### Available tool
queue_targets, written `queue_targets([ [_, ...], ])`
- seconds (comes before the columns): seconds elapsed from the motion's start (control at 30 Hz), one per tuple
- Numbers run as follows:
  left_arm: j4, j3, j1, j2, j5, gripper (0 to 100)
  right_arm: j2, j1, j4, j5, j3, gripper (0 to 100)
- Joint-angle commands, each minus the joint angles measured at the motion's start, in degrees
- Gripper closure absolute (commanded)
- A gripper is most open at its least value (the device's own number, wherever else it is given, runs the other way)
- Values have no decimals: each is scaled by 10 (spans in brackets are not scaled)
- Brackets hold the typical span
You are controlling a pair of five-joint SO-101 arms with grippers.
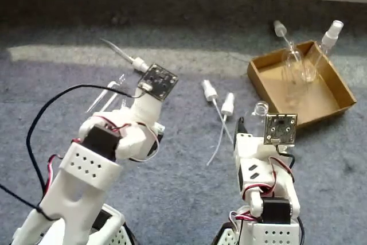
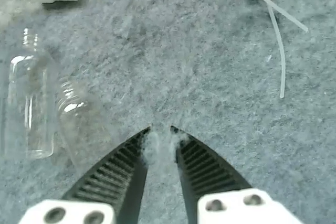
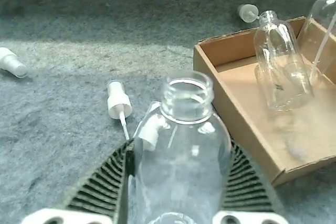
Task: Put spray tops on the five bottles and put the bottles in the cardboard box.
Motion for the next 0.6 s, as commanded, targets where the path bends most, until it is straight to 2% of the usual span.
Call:
queue_targets([
  [0.0, -3, -93, 51, 94, -2, 948, -7, 7, -16, -4, -6, 885],
  [0.07, -5, -125, 62, 145, 18, 896, -7, 13, -16, -4, -6, 885],
  [0.2, -63, -189, 58, 249, 69, 840, -7, 60, -16, -5, -6, 885],
  [0.33, -113, -244, 63, 354, 111, 835, -7, 73, -16, -5, -6, 885],
  [0.57, -192, -335, 61, 509, 244, 835, -7, 72, -16, -5, -6, 885],
])
